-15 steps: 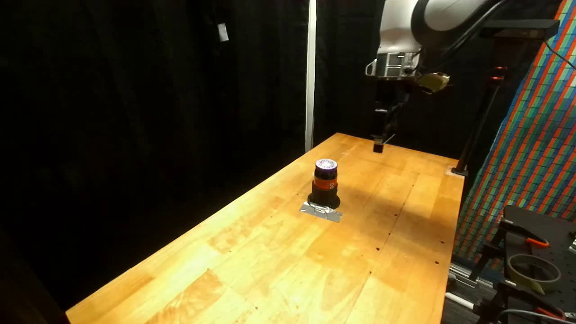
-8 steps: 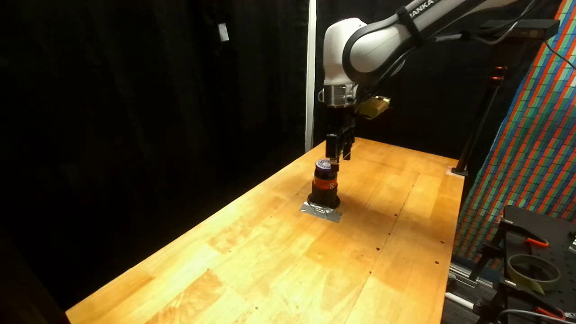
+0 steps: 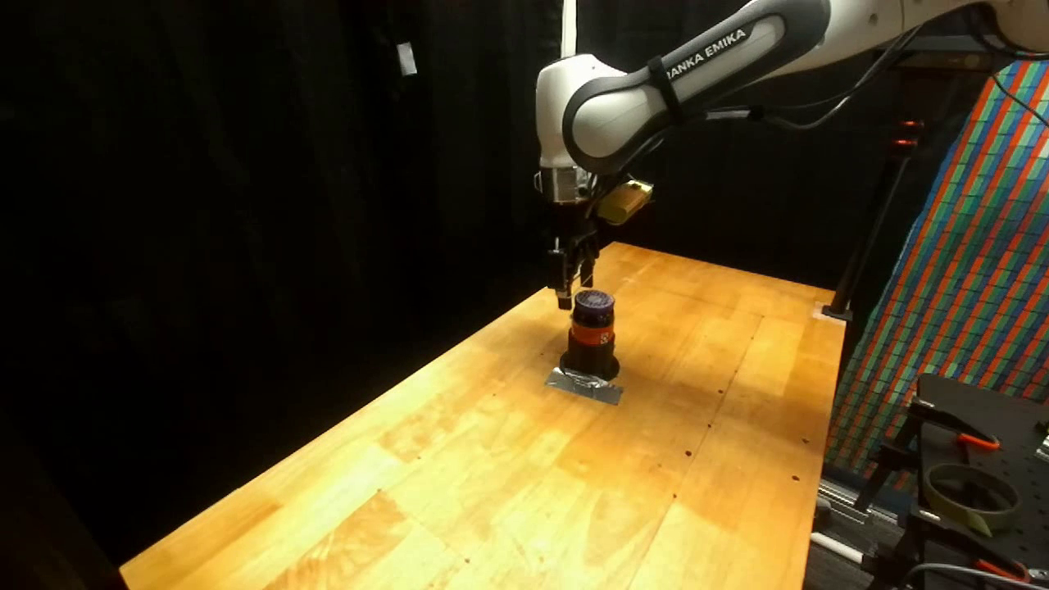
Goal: Put the rubber band on the jar.
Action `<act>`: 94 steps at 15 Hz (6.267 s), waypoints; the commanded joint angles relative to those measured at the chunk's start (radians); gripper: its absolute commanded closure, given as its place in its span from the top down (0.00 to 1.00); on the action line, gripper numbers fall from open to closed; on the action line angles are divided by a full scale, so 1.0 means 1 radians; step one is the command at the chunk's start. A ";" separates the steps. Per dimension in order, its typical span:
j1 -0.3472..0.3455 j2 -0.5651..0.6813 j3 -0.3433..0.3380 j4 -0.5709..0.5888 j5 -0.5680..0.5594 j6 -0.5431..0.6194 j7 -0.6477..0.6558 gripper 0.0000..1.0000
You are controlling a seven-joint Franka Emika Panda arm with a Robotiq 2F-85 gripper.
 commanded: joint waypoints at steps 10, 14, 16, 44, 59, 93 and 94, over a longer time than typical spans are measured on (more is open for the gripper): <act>0.033 0.333 -0.012 0.549 -0.038 -0.561 -0.121 1.00; 0.031 0.299 -0.007 0.485 -0.052 -0.578 -0.183 1.00; 0.027 0.256 -0.011 0.408 -0.057 -0.543 -0.200 1.00; 0.070 -0.427 -0.118 -0.940 -0.271 0.825 0.158 0.12; 0.686 -0.223 -0.940 -1.146 -0.667 1.765 0.527 0.15; 1.281 -0.336 -1.194 -1.187 1.237 1.474 -1.002 0.71; 1.356 -0.301 -1.270 -1.186 1.321 1.427 -1.054 0.79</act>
